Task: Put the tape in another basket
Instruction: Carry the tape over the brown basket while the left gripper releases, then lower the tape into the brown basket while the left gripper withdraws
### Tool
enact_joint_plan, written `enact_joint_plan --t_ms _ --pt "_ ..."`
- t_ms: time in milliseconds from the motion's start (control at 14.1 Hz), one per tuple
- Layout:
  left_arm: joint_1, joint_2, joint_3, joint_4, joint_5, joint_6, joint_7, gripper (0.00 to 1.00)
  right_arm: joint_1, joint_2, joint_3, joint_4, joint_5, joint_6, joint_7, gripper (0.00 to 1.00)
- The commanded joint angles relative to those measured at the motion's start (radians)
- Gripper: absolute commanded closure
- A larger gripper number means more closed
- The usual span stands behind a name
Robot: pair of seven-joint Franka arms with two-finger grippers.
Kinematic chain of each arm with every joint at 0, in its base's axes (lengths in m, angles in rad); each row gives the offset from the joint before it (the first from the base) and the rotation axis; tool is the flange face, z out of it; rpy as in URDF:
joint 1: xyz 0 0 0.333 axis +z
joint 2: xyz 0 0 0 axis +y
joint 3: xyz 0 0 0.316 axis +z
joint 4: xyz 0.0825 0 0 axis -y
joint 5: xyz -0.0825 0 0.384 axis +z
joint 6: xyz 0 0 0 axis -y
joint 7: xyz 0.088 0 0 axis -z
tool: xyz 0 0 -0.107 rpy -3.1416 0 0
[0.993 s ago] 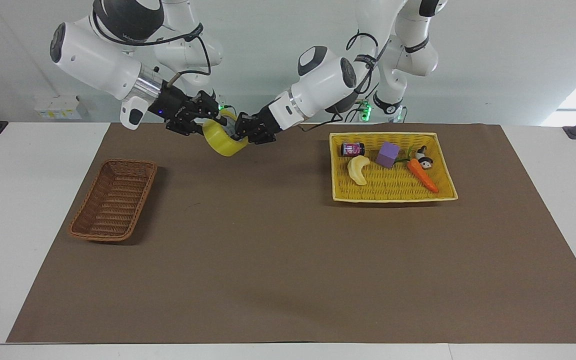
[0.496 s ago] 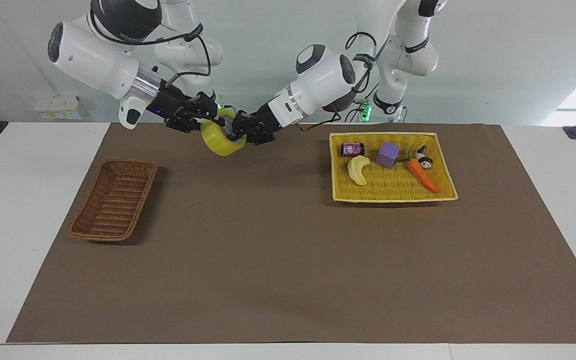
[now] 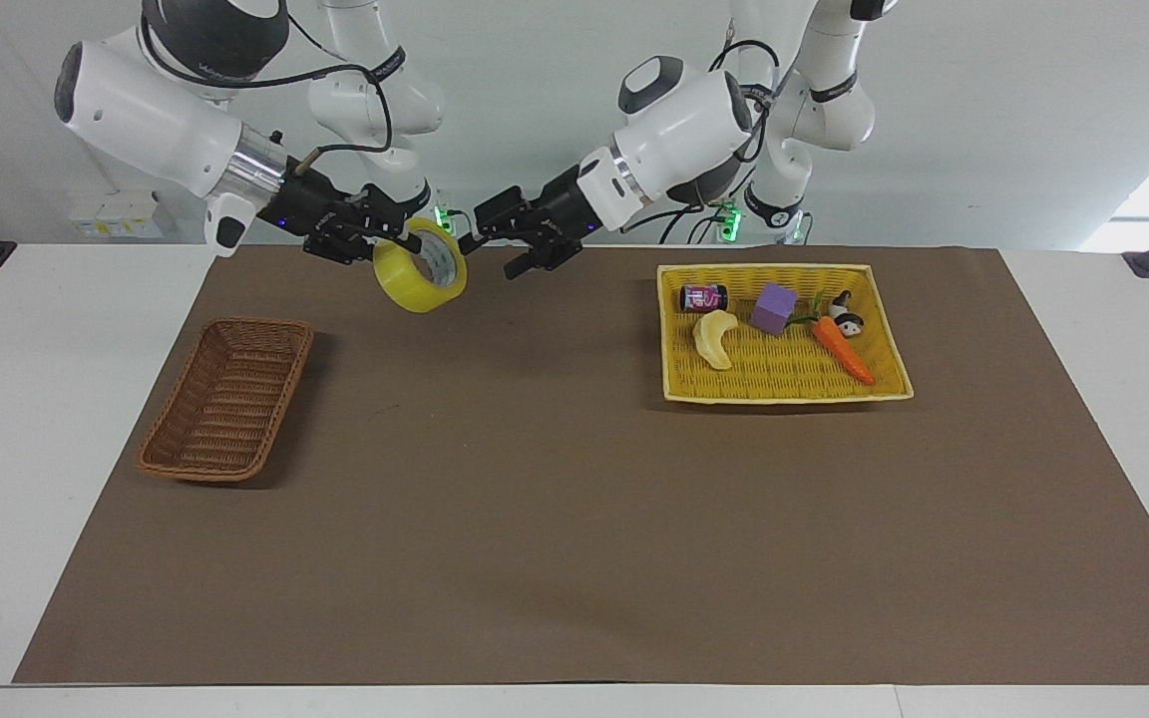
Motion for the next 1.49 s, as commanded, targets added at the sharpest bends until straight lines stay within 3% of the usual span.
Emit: enact_joint_plan --t_ms 0,213,496,638,851,993,1206,1418 --pt "0.122 -0.017 -0.003 -0.010 0.095 -0.182 0.010 0.00 -0.077 0.011 0.003 0.028 -0.051 -0.045 -0.085 1.00" --pt "0.234 -0.011 -0.003 0.026 0.258 -0.359 0.043 0.00 -0.143 0.009 0.001 0.028 -0.114 -0.036 -0.104 1.00" --pt "0.354 -0.016 -0.001 0.064 0.602 -0.488 0.111 0.00 -0.186 0.012 0.001 0.021 -0.299 0.109 -0.101 1.00" --pt "0.402 -0.016 -0.001 0.081 0.736 -0.528 0.175 0.00 -0.218 0.035 0.003 0.018 -0.300 0.121 -0.118 1.00" --pt "0.527 -0.032 0.000 0.086 0.776 -0.583 0.367 0.00 -0.290 0.107 0.001 0.018 -0.310 0.122 -0.237 1.00" --pt "0.596 -0.040 0.000 0.102 0.795 -0.639 0.428 0.00 -0.356 0.175 0.000 0.013 -0.347 0.182 -0.424 1.00" --pt "0.609 -0.016 -0.001 0.205 0.925 -0.805 0.442 0.00 -0.395 0.228 0.001 -0.014 -0.373 0.222 -0.489 1.00" --pt "0.612 -0.022 0.005 0.270 0.954 -0.911 0.499 0.00 -0.406 0.232 0.001 -0.053 -0.355 0.219 -0.492 1.00"
